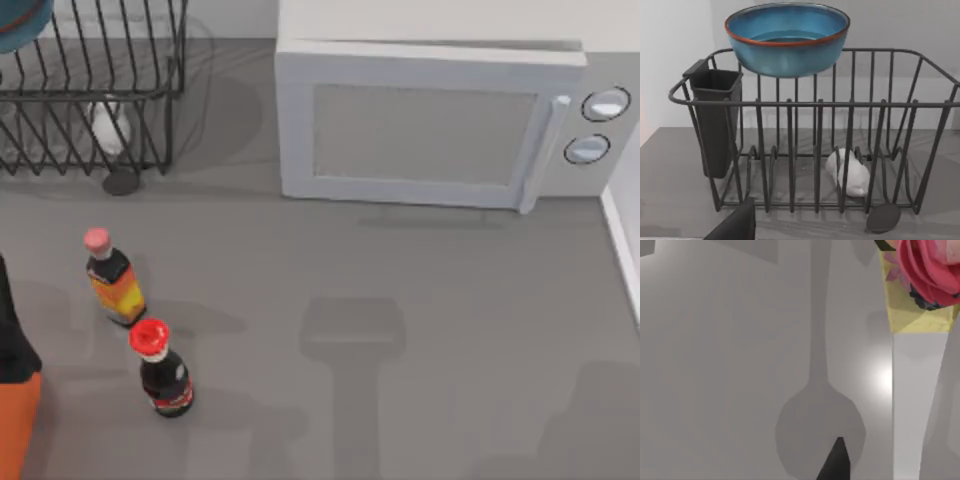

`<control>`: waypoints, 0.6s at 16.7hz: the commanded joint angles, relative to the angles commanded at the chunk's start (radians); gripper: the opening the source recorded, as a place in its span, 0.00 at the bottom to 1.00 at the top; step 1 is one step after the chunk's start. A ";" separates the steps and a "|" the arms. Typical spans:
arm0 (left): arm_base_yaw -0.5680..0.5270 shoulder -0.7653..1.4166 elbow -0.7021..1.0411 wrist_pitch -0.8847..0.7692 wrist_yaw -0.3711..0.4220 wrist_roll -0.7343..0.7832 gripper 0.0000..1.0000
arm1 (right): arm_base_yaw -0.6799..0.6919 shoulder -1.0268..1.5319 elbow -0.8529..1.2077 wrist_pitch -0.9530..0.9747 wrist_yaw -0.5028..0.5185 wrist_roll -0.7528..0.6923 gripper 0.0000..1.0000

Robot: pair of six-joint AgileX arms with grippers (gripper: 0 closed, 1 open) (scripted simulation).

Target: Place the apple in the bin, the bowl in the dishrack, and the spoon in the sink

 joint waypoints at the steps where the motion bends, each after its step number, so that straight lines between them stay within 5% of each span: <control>1: 0.000 0.000 0.000 0.000 0.000 0.000 1.00 | 0.000 -0.017 0.022 -0.028 0.000 0.002 0.00; 10: 0.000 0.000 0.000 0.000 0.000 0.000 1.00 | 0.011 0.025 0.104 -0.079 0.001 0.012 0.00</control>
